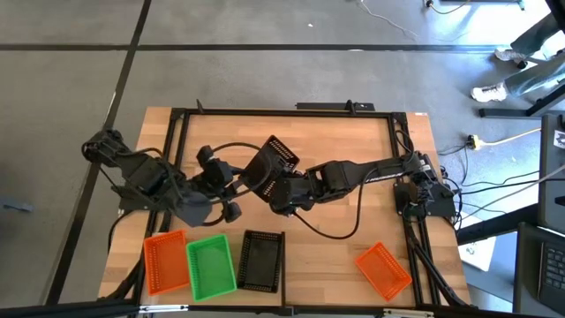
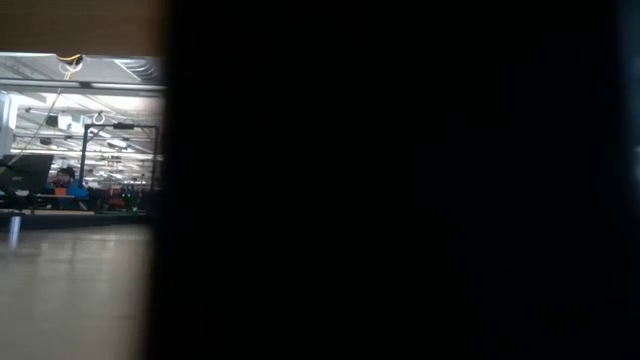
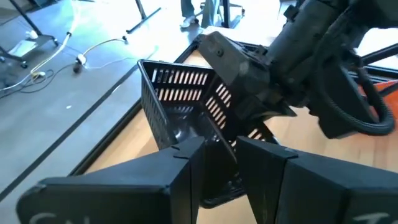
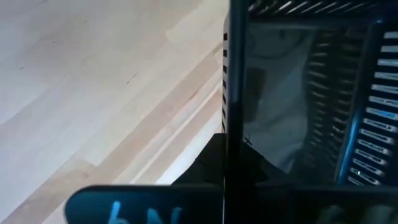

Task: Stack baskets on shelf by color
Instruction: Stack the black basket on top of the other black baskets on the shelf

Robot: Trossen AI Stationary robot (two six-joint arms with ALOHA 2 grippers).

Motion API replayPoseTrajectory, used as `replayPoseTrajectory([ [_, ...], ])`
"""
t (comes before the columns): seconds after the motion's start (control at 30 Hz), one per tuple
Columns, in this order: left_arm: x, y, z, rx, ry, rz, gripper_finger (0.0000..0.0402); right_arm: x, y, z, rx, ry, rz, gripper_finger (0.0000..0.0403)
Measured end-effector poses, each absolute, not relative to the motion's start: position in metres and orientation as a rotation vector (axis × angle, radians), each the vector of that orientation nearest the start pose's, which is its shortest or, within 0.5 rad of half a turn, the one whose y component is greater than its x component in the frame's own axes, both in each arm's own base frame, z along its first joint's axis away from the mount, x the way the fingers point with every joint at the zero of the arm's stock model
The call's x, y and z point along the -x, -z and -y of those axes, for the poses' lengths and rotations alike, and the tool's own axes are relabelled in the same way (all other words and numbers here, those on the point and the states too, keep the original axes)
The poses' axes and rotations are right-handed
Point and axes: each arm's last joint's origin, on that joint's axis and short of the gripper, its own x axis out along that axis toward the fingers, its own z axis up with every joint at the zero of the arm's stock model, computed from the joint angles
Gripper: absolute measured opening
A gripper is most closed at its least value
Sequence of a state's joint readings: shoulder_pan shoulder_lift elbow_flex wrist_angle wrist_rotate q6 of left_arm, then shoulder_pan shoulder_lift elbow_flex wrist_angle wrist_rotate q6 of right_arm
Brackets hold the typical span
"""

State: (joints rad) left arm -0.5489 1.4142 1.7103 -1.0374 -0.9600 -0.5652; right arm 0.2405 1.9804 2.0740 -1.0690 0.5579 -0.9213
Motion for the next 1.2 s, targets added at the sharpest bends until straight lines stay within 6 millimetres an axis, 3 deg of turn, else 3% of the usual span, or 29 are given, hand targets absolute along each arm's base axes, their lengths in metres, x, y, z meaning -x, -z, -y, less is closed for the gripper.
replayPoseTrajectory([
  [0.67,-0.251,-0.422,0.085,0.010,-0.646,-0.514,0.0083,-0.407,-0.352,-0.084,1.233,-0.141,-1.000,0.0000],
  [1.2,-0.256,-0.418,0.064,0.042,-0.686,-0.577,0.0083,-0.407,-0.353,-0.084,1.253,-0.100,-1.013,0.0000],
])
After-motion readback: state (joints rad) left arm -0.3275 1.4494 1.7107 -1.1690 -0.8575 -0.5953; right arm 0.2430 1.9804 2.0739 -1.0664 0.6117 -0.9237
